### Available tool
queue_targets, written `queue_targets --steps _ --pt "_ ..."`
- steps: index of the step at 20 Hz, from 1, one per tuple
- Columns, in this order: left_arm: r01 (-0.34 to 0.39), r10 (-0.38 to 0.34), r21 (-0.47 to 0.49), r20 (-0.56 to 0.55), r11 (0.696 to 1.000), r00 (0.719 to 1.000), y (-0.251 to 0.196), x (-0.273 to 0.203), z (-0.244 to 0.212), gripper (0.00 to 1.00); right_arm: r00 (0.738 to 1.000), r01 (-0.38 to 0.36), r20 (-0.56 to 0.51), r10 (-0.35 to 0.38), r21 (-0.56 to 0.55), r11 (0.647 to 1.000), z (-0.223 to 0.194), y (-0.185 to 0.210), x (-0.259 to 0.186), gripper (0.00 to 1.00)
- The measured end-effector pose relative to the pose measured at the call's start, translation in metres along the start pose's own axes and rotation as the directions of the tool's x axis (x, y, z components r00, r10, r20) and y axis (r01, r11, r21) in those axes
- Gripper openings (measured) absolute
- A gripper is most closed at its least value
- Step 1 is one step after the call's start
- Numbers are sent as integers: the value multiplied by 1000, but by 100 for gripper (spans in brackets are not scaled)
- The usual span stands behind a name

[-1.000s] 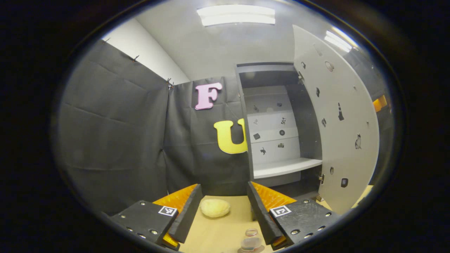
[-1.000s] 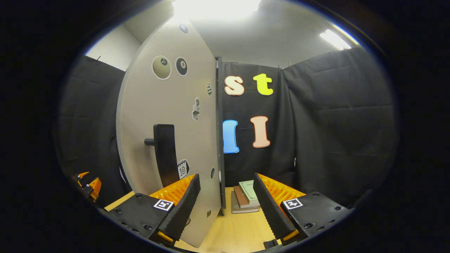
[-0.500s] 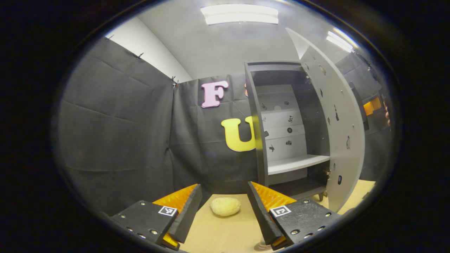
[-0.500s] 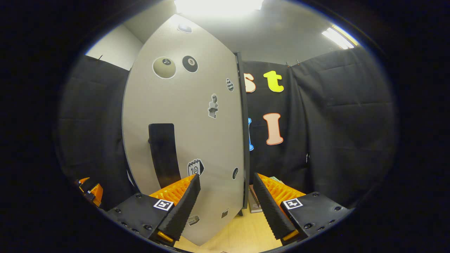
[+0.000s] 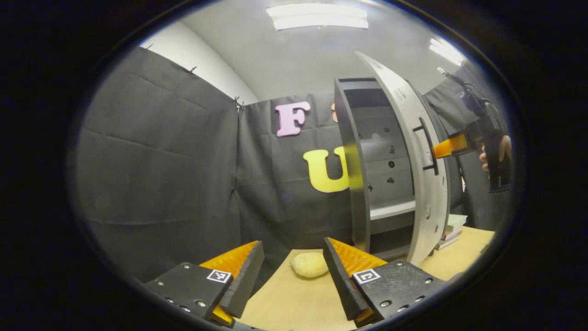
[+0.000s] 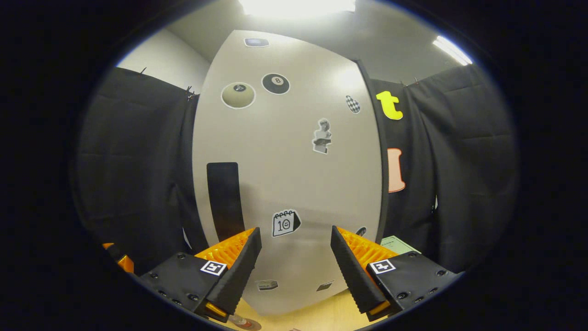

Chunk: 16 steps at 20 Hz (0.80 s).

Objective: Open the cabinet door with the right hand, grasp the bottle in the cabinet with the left hand and place it on the coaster, then close the cabinet door with the right hand.

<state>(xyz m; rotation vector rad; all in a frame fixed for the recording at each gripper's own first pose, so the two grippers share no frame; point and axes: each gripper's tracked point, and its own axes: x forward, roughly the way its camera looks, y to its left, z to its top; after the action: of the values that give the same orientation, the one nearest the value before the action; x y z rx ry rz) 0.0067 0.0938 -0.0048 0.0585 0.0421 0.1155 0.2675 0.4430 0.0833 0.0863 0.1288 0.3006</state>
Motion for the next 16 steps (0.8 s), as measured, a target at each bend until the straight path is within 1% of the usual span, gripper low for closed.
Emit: queue_targets --steps 2,4,8,13,14,15,16 --pt "-7 6 -8 -16 1000 1000 7 -3 -7 78 1000 7 13 -6 -14 1000 1 7 14 97" --pt "-9 9 -6 -23 1000 1000 12 -1 -10 78 1000 8 9 -8 5 1000 -1 12 21 97" --pt "-6 6 0 -27 1000 1000 14 3 -8 78 1000 5 3 -5 24 1000 0 8 20 97" --pt "31 -31 4 1 1000 1000 -8 8 14 78 1000 20 18 -20 17 1000 5 -20 -17 98" --pt "40 -40 6 5 999 999 -14 8 19 80 999 22 25 -23 16 1000 8 -26 -26 94" --pt "49 -49 5 10 999 999 -21 10 23 80 999 26 35 -26 14 1000 11 -34 -35 98" --pt "60 -60 1 15 998 998 -28 9 27 80 998 29 47 -29 11 1000 14 -42 -45 98"
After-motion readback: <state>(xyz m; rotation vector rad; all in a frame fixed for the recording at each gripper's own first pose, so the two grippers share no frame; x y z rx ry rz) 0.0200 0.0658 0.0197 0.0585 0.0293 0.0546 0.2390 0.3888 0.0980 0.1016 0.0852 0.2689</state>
